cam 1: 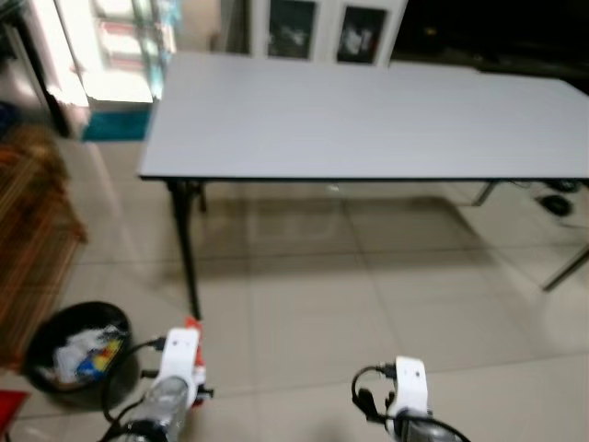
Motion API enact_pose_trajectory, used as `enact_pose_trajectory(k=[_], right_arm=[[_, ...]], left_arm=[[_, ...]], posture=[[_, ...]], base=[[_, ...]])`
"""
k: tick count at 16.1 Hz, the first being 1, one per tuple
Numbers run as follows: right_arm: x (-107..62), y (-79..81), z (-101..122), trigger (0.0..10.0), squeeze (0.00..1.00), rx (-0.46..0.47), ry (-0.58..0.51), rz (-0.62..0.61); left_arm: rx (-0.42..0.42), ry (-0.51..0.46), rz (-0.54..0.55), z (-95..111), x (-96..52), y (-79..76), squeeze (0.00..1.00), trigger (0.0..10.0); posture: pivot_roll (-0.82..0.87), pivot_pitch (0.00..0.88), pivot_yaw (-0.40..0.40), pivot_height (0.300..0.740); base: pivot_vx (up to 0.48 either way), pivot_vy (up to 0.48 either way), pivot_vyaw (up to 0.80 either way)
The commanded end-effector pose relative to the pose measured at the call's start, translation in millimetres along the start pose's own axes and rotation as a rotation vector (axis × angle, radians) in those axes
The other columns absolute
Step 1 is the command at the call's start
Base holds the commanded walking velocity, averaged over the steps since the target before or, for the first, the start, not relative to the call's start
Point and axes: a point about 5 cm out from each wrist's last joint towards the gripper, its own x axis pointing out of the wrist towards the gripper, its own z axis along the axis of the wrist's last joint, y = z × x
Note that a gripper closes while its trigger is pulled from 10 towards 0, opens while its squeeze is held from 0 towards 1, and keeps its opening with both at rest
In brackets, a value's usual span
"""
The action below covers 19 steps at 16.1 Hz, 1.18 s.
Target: Picking trash to rubbish bin
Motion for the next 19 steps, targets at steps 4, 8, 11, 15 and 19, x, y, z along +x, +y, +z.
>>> enact_pose_trajectory(k=[4,8,11,15,19], right_arm=[[-1.5,-10.4,-0.1,10.0,0.0,0.017,-0.004,-0.022],[-1.3,-9.3,0.3,10.0,0.0,0.023,-0.006,-0.02],[-1.1,-8.6,0.3,10.0,0.0,0.017,-0.001,-0.018],[-0.9,-7.9,0.8,10.0,0.0,-0.001,-0.002,-0.015],[-0.9,-7.1,0.4,10.0,0.0,0.025,-0.006,-0.013]], left_arm=[[-0.009,-0.011,-0.015,4.7,0.2,-10.6,0.0,10.0],[-0.013,-0.013,-0.012,5.7,0.3,-10.4,0.0,10.0],[-0.014,-0.015,-0.012,7.7,0.6,-10.2,0.0,10.0],[-0.021,-0.015,-0.01,9.0,0.7,-9.9,0.0,10.0],[-0.019,-0.014,-0.011,8.7,0.8,-9.3,0.0,10.0]], posture=[[-0.05,0.044,-0.063,0.74],[-0.05,0.049,-0.062,0.74],[-0.05,0.056,-0.063,0.74],[-0.05,0.056,-0.063,0.74],[-0.05,0.06,-0.061,0.74]], base=[[0.0,0.279,0.0],[0.0,0.274,0.0],[0.0,0.268,0.0],[0.0,0.32,0.41],[0.0,0.367,0.15]])
